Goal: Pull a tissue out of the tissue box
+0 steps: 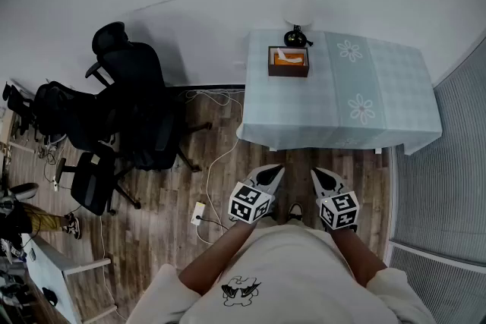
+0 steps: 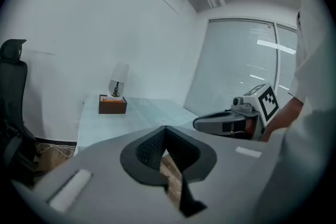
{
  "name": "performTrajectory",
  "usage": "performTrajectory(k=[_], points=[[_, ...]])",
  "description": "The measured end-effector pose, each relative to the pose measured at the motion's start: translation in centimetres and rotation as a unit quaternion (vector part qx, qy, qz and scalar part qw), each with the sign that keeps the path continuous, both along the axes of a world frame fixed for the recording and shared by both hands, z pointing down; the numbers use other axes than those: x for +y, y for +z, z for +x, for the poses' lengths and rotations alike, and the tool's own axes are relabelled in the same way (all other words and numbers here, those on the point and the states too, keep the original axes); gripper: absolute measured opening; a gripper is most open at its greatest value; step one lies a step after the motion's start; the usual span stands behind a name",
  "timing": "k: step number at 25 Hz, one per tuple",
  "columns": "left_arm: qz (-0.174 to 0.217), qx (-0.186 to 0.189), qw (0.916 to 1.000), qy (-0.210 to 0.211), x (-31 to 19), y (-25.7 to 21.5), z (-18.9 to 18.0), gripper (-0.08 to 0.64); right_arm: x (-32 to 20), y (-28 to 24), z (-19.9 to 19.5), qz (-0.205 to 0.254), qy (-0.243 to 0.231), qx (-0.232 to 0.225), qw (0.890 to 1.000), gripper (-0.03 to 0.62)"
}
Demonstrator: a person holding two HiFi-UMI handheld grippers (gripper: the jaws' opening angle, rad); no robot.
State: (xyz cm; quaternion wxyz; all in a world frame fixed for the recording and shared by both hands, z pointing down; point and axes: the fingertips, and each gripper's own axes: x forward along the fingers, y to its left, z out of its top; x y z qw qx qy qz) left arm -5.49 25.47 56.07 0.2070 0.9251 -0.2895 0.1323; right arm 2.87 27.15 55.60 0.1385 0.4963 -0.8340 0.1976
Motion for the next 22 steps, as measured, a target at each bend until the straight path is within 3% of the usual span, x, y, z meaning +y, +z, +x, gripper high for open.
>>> performTrajectory(k=[22], points=[[-0.013,0.029,0.9995,0.0,-3.4,1.2,-4.4,0.005,-3.2,1.8,-4.6,-0.02,-0.002,0.008,1.0,0.011]])
